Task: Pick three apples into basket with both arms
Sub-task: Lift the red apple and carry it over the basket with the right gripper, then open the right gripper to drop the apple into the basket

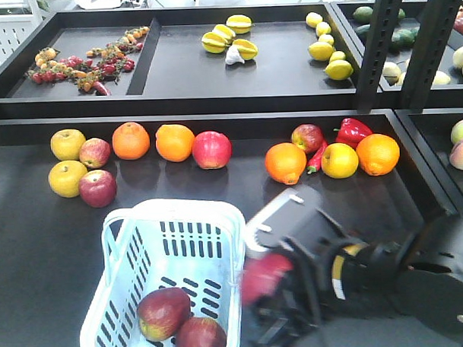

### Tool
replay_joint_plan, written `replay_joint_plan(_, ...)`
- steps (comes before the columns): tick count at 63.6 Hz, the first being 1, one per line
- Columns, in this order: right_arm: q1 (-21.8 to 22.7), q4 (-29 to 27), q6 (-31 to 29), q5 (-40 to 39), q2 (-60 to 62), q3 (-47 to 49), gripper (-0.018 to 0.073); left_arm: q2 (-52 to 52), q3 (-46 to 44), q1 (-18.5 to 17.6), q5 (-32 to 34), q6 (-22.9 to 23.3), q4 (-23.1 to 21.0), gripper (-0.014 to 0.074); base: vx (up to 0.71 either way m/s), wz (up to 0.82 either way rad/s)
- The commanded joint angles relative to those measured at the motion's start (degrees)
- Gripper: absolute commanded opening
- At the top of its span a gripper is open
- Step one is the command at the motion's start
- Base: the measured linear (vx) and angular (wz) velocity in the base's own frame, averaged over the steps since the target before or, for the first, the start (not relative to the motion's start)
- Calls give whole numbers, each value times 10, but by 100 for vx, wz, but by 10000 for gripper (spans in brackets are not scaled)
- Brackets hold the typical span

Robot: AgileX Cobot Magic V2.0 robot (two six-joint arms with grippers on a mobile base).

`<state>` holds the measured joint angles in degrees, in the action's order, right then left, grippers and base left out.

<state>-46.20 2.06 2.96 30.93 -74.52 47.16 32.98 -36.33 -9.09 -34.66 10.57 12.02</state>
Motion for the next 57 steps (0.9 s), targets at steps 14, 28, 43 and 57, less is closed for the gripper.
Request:
replay_joint_plan(14,-59,0,-5,-77,-21,94,245,2,-14,-1,35,5,5,587,0,0)
replay_joint_plan(28,-59,-12,-5,-126,-102,100,256,2,-14,-1,35,5,5,587,0,0)
replay_joint_plan(43,-59,-12,-5,-150,-163,125,428,2,-14,-1,35,5,5,587,0,0)
replay_joint_plan(57,-59,-13,-2,-146,-172,131,635,2,-14,-1,35,5,5,587,0,0)
